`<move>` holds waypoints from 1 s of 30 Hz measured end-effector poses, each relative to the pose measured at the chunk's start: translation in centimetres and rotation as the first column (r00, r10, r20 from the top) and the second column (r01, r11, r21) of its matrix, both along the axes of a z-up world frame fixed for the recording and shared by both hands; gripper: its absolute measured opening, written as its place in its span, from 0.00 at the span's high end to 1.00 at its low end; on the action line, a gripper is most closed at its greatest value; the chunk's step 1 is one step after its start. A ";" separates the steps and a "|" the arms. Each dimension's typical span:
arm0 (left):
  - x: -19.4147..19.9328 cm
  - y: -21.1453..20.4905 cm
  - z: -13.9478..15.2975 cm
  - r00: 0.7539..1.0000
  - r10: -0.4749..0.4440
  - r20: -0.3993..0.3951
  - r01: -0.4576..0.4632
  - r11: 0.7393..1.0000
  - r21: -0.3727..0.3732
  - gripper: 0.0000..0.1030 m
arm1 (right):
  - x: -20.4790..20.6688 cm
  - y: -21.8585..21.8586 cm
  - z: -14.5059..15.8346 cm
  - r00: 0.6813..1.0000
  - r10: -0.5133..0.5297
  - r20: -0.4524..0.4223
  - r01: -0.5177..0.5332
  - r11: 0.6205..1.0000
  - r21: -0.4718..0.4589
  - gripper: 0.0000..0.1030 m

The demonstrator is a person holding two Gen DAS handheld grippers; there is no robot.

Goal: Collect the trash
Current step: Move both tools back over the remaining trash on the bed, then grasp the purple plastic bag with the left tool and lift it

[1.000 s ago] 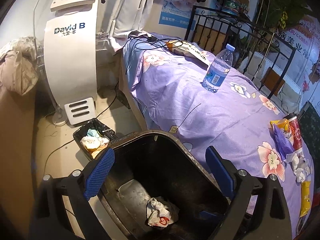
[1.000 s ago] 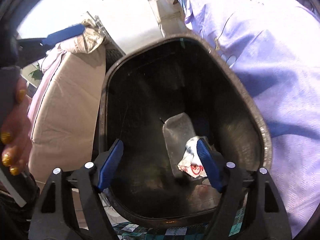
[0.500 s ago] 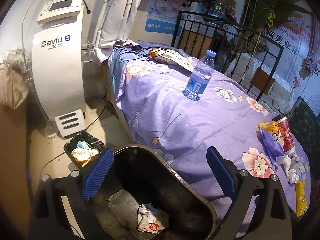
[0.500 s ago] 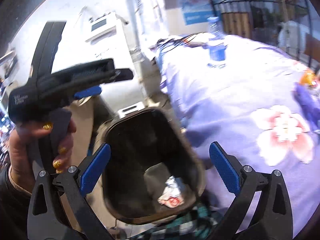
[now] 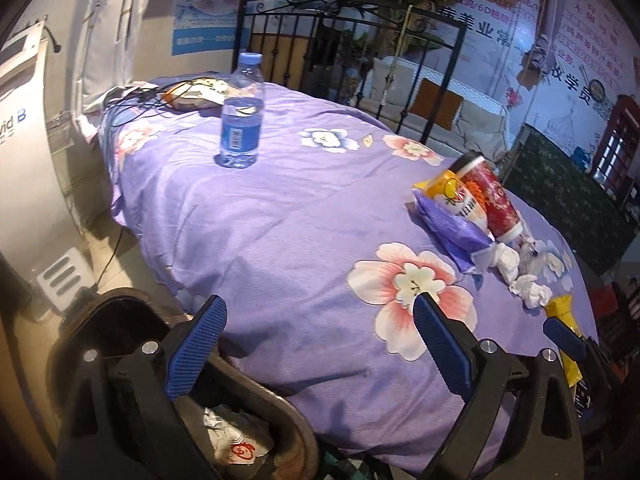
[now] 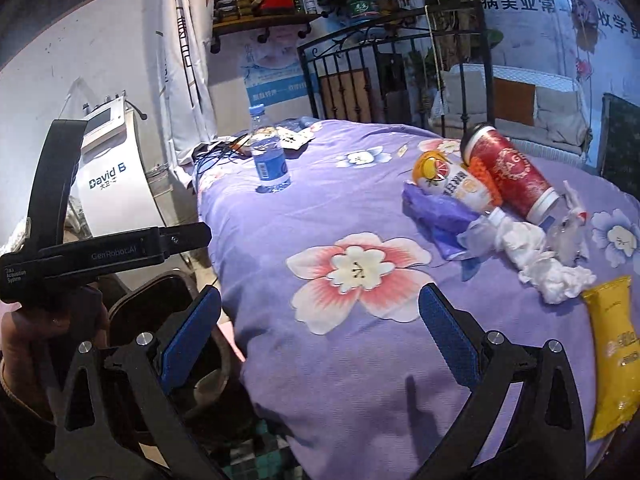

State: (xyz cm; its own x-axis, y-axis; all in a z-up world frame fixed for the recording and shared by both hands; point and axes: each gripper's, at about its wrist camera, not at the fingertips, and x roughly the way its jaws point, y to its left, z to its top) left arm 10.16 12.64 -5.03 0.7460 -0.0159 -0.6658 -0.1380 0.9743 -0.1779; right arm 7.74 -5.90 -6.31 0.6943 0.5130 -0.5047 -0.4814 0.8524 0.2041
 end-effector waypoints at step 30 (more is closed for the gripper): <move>15.8 -13.3 -3.7 0.946 -0.296 -0.130 0.285 0.954 -0.094 0.10 | 9.1 -15.0 -2.0 0.912 -0.366 -0.186 0.355 0.931 -0.088 0.08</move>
